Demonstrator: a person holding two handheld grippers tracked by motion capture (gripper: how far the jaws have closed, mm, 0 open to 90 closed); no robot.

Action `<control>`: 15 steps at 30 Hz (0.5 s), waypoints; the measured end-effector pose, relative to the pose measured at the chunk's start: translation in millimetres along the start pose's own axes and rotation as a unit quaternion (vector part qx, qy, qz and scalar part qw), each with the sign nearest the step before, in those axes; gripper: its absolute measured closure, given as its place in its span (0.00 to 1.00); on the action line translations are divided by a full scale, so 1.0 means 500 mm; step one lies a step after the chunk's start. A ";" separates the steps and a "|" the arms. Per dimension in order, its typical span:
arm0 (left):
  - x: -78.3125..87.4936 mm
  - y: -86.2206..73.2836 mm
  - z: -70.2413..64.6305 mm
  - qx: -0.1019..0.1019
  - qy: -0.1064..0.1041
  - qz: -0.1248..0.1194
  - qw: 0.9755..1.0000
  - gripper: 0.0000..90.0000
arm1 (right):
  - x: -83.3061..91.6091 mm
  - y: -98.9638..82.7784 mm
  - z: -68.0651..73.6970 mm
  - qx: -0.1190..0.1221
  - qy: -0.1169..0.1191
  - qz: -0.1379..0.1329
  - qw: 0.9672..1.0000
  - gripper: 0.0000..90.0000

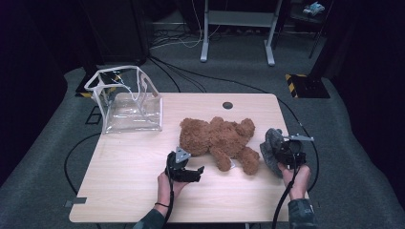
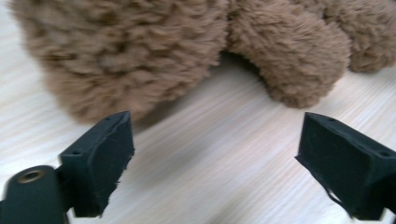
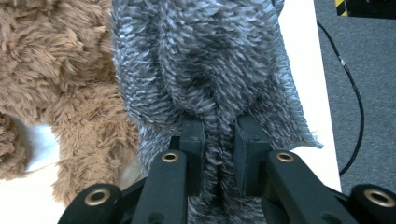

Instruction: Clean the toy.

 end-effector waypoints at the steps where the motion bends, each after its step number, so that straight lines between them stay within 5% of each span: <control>1: -0.005 0.002 -0.008 0.003 -0.003 0.004 1.000 0.10 | -0.001 -0.001 0.002 -0.007 0.003 0.000 1.000 0.85; 9: -0.039 0.026 -0.064 0.029 -0.028 0.023 0.999 0.08 | -0.012 -0.013 0.009 -0.001 0.005 0.005 1.000 0.85; 15: -0.071 0.043 -0.088 0.029 -0.031 0.033 0.999 0.08 | -0.013 -0.020 0.014 -0.005 0.015 0.011 1.000 0.85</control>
Point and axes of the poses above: each handheld gripper's, and its own axes: x roughly backward along the jaws, y roughly out of its top, z roughly to its left, the point moved 9 cm from there along -x, roughly forward along the jaws, and after that the axes turned 4 degrees about z, right-handed, at the moved point
